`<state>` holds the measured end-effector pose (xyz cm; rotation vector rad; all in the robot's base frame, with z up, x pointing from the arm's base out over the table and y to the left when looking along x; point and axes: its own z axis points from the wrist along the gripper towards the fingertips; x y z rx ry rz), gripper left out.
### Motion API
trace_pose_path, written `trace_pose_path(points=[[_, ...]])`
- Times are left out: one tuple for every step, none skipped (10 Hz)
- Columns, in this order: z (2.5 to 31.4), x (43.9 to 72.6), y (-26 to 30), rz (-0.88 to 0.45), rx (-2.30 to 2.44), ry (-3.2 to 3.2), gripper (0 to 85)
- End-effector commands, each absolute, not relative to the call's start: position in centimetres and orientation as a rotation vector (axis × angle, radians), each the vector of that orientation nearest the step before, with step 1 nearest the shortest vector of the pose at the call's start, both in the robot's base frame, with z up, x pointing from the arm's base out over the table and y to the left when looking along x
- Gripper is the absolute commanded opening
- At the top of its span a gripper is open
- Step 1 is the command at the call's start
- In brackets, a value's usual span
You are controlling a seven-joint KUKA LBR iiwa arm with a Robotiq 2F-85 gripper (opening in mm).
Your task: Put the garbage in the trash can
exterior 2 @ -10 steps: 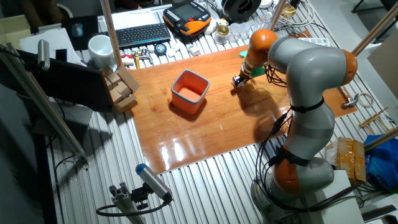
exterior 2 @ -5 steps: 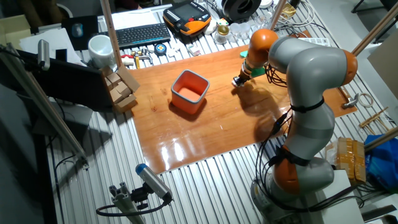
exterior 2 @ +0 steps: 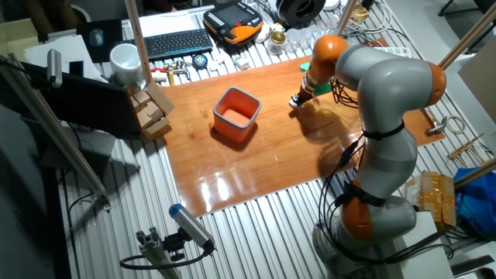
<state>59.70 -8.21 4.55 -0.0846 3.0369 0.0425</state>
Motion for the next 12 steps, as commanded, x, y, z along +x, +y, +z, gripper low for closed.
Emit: trace_pose_path(points=[[4.8, 59.7, -8.2, 0.043, -0.085, 3.041, 0.0], [5.2, 59.7, -8.1, 0.038, -0.083, 3.043, 0.0], [5.7, 59.8, -7.8, 0.039, -0.074, 3.044, 0.0], [6.3, 59.8, -7.5, 0.035, -0.067, 3.046, 0.0], [6.9, 59.7, -7.3, 0.042, -0.062, 3.046, 0.0], [7.5, 59.6, -6.9, 0.056, -0.057, 3.044, 0.0], [8.0, 59.5, -6.7, 0.058, -0.056, 3.041, 0.0], [8.5, 59.5, -6.4, 0.056, -0.056, 3.037, 0.0], [9.1, 59.4, -6.1, 0.049, -0.054, 3.032, 0.0], [9.7, 59.4, -5.6, 0.044, -0.050, 3.033, 0.0], [10.3, 59.3, -5.1, 0.040, -0.043, 3.033, 0.0], [10.8, 59.3, -4.5, 0.038, -0.041, 3.036, 0.0]])
